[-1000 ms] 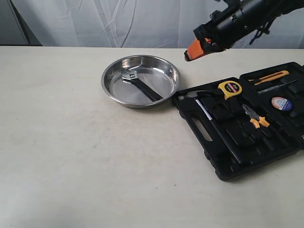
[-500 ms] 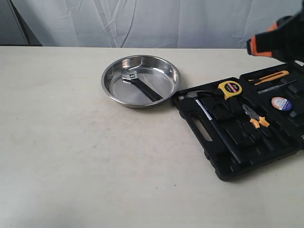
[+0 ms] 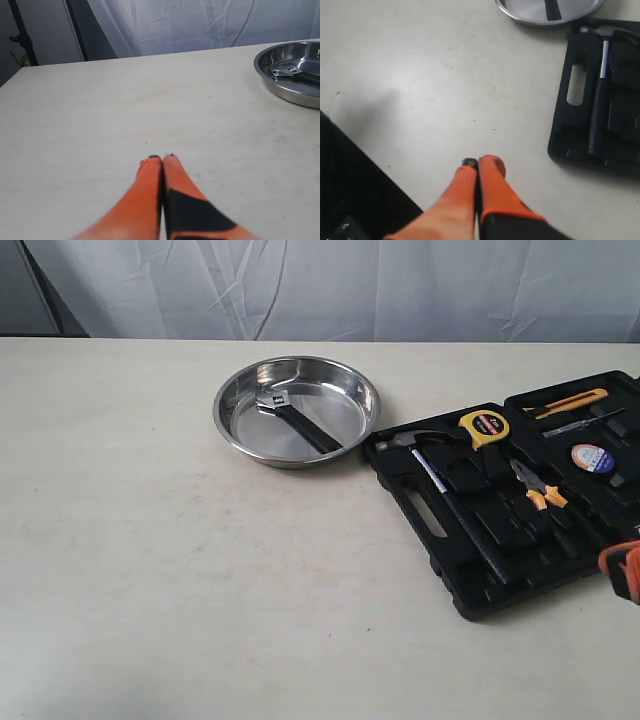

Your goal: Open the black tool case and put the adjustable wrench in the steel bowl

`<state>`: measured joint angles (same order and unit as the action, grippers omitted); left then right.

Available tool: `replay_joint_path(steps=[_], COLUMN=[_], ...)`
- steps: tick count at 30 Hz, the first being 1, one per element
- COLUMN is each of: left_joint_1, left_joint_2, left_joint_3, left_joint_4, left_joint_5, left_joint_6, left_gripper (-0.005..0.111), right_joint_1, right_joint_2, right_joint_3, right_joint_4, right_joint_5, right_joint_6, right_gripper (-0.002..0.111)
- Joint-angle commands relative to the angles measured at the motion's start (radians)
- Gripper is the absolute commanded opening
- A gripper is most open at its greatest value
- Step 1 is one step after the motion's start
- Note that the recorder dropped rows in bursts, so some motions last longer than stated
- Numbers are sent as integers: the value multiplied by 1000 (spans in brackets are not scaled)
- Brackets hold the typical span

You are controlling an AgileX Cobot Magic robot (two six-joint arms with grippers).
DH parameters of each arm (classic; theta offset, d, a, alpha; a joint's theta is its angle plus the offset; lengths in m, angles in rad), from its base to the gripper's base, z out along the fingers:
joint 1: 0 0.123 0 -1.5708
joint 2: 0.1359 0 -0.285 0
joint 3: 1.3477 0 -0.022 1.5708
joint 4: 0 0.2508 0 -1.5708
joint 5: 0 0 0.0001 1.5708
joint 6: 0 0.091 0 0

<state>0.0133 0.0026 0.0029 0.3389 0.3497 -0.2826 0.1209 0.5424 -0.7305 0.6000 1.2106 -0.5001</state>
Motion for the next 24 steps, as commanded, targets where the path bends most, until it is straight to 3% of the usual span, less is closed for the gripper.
replay_joint_path(steps=[1,4,9,24], left_joint_1=[4,4,4,4], left_joint_2=[-3,-3,-3,-3], left_joint_3=[-3,-3,-3,-3], left_joint_4=[4,4,4,4], left_joint_5=[-8,-8,-8,-8], left_joint_6=[-2,-2,-2,-2], left_gripper=[0,0,0,0], right_joint_1=[-2,-2,-2,-4], right_joint_2=[-64,-91,-98,-230], right_joint_3=[1,1,53,586], right_joint_4=[12,57,52,34], right_joint_5=[-1,-86,-443,-1070], right_joint_6=[0,7,-1,-19], right_gripper=[-1,-1,-1,-1])
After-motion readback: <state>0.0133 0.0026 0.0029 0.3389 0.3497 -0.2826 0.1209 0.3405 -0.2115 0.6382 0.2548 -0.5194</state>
